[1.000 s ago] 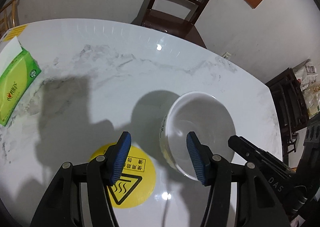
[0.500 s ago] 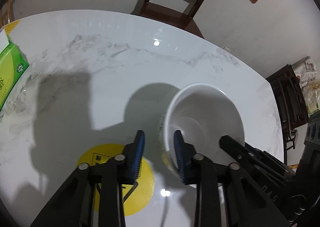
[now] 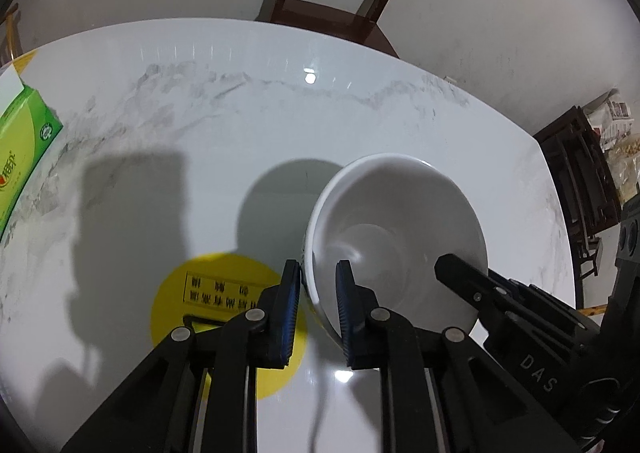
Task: Organize plates and bowls
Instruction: 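Lift the small bowl with both grippers and carry it over the nested bowls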
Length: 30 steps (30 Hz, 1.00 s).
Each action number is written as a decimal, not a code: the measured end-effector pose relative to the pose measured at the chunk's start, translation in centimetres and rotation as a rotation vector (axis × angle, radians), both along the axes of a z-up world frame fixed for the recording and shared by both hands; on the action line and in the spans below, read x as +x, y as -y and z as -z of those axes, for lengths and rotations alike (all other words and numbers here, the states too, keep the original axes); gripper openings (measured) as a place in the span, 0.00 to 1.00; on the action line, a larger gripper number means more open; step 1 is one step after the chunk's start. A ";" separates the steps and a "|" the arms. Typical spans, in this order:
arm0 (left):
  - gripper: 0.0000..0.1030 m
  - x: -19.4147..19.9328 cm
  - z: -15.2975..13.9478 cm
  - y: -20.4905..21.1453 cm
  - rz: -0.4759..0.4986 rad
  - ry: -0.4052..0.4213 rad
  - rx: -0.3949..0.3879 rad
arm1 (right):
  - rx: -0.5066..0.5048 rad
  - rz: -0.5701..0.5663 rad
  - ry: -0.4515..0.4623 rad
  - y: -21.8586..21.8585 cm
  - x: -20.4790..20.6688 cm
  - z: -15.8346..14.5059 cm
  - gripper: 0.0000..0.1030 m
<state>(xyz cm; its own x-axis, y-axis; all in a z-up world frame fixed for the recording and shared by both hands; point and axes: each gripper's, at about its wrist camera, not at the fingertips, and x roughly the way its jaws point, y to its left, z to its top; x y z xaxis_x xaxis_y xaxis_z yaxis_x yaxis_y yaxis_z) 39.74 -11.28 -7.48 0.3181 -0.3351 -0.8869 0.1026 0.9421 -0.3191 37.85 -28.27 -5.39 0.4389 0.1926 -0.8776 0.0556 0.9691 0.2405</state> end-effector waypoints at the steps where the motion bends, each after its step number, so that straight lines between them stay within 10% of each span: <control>1: 0.14 -0.1 0.0 0.0 0.002 -0.002 0.001 | -0.003 -0.003 0.002 -0.1 -0.3 -0.2 0.15; 30: 0.13 -11.3 -7.6 -1.9 0.002 0.061 0.052 | -0.046 -0.068 0.096 -2.9 -11.7 -9.1 0.15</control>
